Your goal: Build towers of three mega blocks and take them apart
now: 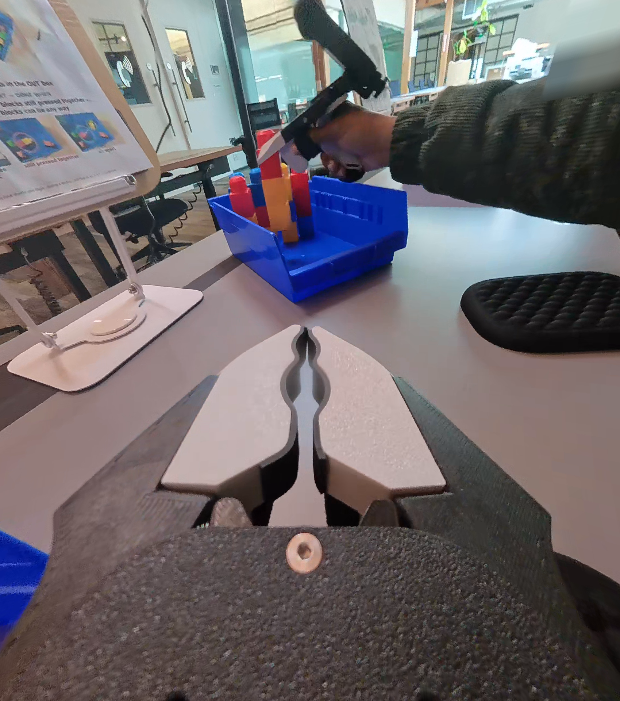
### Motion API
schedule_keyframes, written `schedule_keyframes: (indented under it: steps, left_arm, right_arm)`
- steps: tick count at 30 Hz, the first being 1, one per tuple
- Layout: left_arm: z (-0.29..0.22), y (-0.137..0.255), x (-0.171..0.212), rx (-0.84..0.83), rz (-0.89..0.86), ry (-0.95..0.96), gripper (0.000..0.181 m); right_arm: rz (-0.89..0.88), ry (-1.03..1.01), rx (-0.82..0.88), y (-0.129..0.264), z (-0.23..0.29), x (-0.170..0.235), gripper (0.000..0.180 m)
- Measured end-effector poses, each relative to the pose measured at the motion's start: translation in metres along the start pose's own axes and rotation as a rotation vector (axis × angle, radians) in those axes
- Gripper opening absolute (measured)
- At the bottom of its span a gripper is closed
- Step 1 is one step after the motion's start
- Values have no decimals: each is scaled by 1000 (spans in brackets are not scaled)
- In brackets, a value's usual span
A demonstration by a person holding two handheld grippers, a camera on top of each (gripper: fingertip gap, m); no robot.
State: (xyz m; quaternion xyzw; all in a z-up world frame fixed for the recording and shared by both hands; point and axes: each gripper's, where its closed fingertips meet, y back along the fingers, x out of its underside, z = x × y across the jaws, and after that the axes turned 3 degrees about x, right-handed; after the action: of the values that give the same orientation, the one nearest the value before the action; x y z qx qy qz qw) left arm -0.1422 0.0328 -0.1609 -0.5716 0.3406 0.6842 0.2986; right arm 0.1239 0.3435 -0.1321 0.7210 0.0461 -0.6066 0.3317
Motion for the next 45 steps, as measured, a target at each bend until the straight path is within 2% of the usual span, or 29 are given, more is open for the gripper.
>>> schedule_keyframes:
  steps: [4,7,10,14,15,18,21,24,26,31,36,38,41,45]
  left_arm:
    - [-7,-6,7,12,30,-35,0]
    - [-9,-7,7,18,35,-49,0]
    - [-14,-7,6,51,28,3,0]
    - [-17,-9,8,67,31,25,0]
    - [-16,-8,7,55,26,20,0]
    - [5,3,-6,-40,-12,19,0]
    - [50,36,-34,-193,-28,17,6]
    - [110,76,-41,-323,100,87,19]
    - [153,97,-30,-392,236,131,32]
    - [235,117,34,-515,567,233,44]
    - [251,106,114,-584,862,445,51]
    - [257,107,139,-630,968,438,56]
    - [270,105,157,-669,977,411,49]
    - [271,105,147,-664,895,420,49]
  right_arm:
    - [73,-19,47,-24,-11,17,37]
    - [48,-7,122,-35,-22,19,37]
    - [43,-22,146,-44,-24,26,38]
    - [125,-2,179,-52,-28,49,39]
    - [114,-5,187,-51,-29,47,42]
    - [30,-18,204,-35,-27,18,69]
    - [-143,105,221,1,-7,-29,66]
    - [-264,193,116,41,44,-57,65]
    - [-292,216,-8,63,87,-57,63]
    - [-307,225,-275,104,180,-23,62]
    - [-317,151,-442,122,236,13,62]
    - [-312,95,-514,128,251,22,61]
    - [-309,50,-580,134,263,31,59]
    - [-300,60,-591,133,269,39,58]
